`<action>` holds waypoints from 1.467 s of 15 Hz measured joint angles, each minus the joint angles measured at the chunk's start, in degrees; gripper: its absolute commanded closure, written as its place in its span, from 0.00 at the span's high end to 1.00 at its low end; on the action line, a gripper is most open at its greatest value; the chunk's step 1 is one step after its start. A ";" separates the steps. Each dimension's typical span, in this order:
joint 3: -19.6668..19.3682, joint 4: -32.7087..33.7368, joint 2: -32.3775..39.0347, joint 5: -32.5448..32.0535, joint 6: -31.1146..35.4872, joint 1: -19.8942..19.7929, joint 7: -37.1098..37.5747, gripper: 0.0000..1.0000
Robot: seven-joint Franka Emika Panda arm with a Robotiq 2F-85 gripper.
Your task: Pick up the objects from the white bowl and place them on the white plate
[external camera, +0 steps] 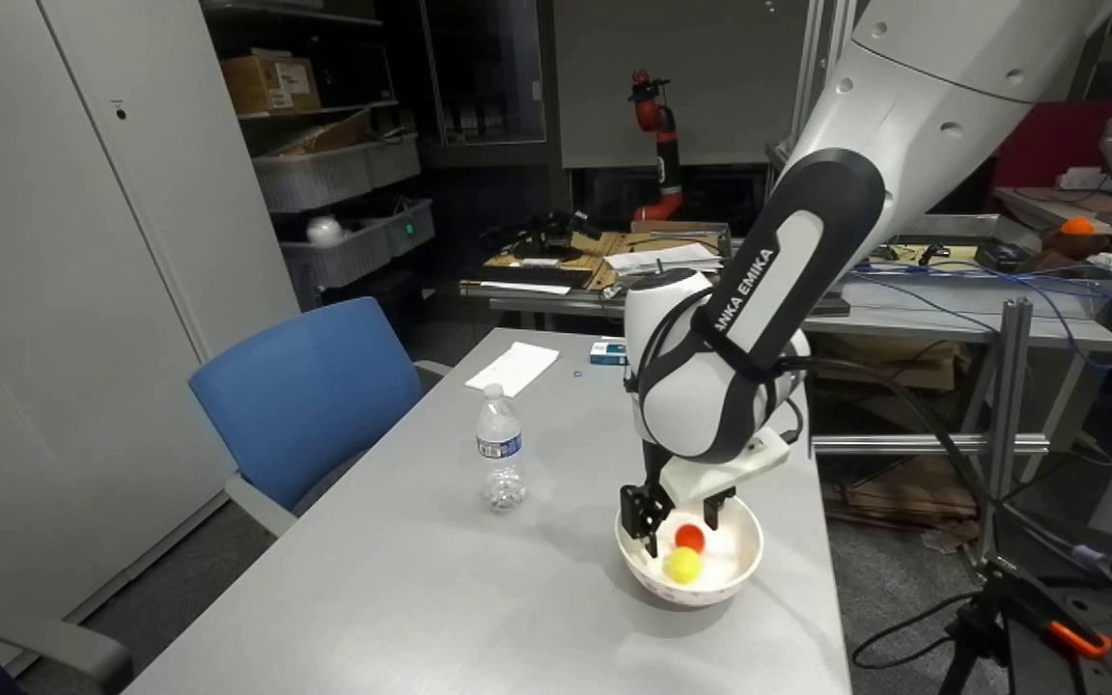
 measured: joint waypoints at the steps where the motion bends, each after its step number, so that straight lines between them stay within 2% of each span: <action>1: 0.06 0.17 0.41 0.02 0.00 0.03 0.01 0.92; 5: 0.42 0.44 1.55 0.16 0.00 0.21 0.08 0.92; 7: 0.73 0.49 1.79 0.42 0.00 0.24 0.10 0.87; 8: 0.89 0.54 1.92 0.77 -0.01 0.26 0.11 0.78; 9: 1.04 0.59 2.02 1.07 -0.02 0.27 0.11 0.59; 14: 1.49 0.68 2.33 1.57 -0.03 0.35 0.11 0.20; 15: 1.49 0.72 2.39 1.60 -0.03 0.35 0.11 0.16; 22: 1.48 1.10 2.19 1.63 -0.06 0.39 0.11 0.16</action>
